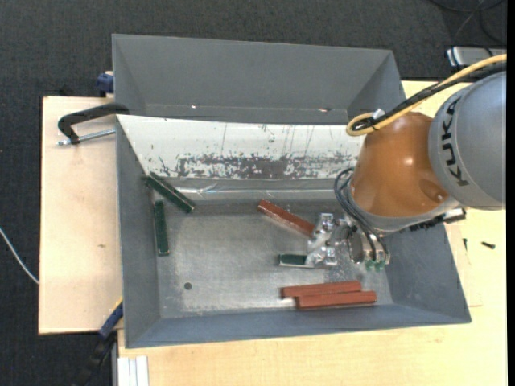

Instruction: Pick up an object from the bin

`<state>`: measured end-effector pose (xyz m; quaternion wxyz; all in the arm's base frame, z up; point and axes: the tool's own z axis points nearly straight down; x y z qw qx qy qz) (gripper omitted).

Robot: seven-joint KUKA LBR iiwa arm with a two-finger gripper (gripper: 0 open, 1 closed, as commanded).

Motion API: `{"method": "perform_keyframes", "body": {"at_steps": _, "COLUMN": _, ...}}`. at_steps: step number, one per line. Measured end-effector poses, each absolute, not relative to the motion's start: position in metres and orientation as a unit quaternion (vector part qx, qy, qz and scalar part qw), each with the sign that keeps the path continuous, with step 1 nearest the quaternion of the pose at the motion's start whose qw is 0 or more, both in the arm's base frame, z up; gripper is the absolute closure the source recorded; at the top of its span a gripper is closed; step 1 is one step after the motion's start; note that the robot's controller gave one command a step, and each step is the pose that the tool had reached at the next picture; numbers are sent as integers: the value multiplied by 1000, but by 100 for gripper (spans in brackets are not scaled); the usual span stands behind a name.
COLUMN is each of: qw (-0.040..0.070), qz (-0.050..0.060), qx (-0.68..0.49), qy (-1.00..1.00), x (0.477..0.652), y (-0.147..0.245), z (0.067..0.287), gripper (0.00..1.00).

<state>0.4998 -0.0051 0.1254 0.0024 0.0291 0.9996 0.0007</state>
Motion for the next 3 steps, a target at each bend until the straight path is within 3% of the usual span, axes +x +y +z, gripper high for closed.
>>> {"method": "perform_keyframes", "body": {"at_steps": 3, "qw": 4, "qz": 1, "qx": 29, "qy": 1000, "x": 501, "y": -5, "z": 158, "gripper": 100}}
